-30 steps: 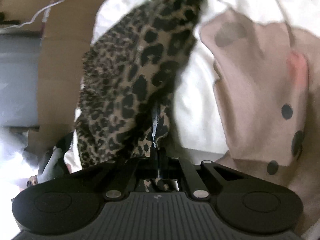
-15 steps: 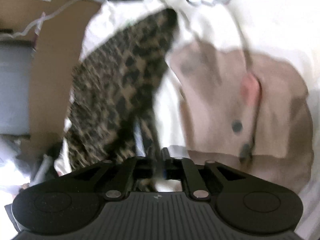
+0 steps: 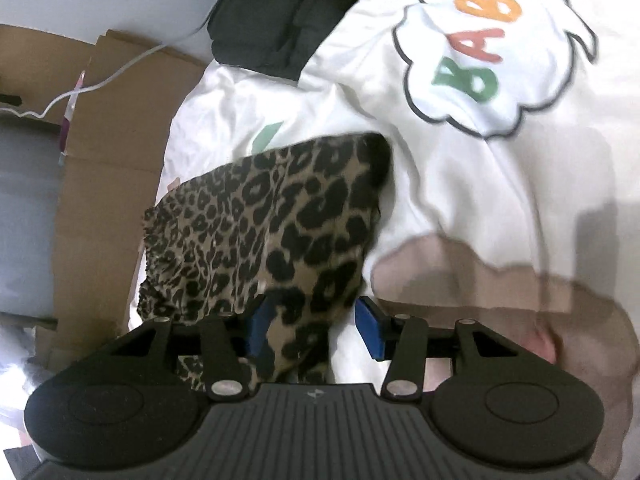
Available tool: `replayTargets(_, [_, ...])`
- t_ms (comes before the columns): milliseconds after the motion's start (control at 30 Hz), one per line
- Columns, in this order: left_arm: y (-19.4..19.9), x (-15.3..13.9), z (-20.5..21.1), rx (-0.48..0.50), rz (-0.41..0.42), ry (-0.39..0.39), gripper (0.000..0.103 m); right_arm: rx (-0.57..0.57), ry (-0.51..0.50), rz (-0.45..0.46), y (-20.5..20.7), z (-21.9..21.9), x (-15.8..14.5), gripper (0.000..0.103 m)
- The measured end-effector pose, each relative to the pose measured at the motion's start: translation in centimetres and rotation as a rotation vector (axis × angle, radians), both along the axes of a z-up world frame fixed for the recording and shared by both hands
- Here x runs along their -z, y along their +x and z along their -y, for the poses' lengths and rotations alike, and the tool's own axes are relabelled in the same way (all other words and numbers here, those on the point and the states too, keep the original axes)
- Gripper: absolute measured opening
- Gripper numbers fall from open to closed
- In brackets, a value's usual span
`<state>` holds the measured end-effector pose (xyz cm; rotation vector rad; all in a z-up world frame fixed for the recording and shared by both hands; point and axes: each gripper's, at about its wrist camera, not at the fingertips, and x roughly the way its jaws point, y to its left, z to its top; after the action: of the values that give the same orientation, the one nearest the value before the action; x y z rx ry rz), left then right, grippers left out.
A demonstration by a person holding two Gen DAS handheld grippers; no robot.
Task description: Fold clothes
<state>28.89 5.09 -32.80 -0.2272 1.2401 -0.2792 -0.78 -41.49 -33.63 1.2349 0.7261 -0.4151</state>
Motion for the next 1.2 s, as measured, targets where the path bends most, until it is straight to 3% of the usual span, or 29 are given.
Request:
replayTargets(33, [0.1,0.5,0.2,0.010,-0.013,0.006,0.063,-0.001,-0.005,0.003,0.3,0.4,0.0,0.043])
replayTargets(67, [0.1,0.9,0.4,0.027,-0.022,0.015,0.060,-0.002,-0.010,0.005,0.5,0.7,-0.1,0.027])
replayTargets(100, [0.1,1.2,0.6,0.046,-0.030,0.027,0.055,-0.003,-0.015,0.008,0.8,1.1,-0.1,0.017])
replayTargets(133, [0.0,1.6,0.9,0.065,-0.034,0.047,0.040,-0.004,-0.020,0.010,1.1,1.4,-0.1,0.005])
replayTargets(167, [0.0,1.8,1.2,0.080,-0.032,0.070,0.026,-0.011,-0.031,0.012,1.4,1.6,-0.4,0.003])
replayTargets(233, [-0.1,2.0,1.3,0.089,-0.021,0.093,0.013,-0.007,-0.055,0.011,1.8,2.3,-0.9,0.001])
replayTargets(333, [-0.2,1.7,1.3,0.088,0.012,0.126,0.006,0.011,-0.083,0.013,2.2,3.4,-1.6,0.001])
replayTargets(500, [0.0,0.5,1.0,0.079,0.070,0.196,0.008,-0.010,-0.124,-0.026,2.5,4.9,-1.9,0.003])
replayTargets(667, [-0.6,-1.0,1.0,0.040,0.082,0.228,0.037,-0.216,-0.282,-0.121,4.1,5.5,-2.8,0.008])
replayTargets(833, [-2.2,-4.0,2.5,0.064,0.156,0.240,0.038,-0.363,-0.355,-0.169,5.3,6.8,-4.5,0.010])
replayTargets(900, [-2.8,-5.3,3.8,0.088,0.180,0.216,0.039,-0.401,-0.323,-0.173,5.2,7.3,-4.6,0.023])
replayTargets(1133, [-6.6,-8.8,10.1,0.190,0.221,0.089,0.049,-0.542,-0.372,-0.213,5.2,7.7,-6.0,0.033])
replayTargets(1200, [-8.2,-9.1,12.2,0.234,0.224,0.063,0.050,-0.577,-0.405,-0.210,5.4,7.6,-6.4,0.043])
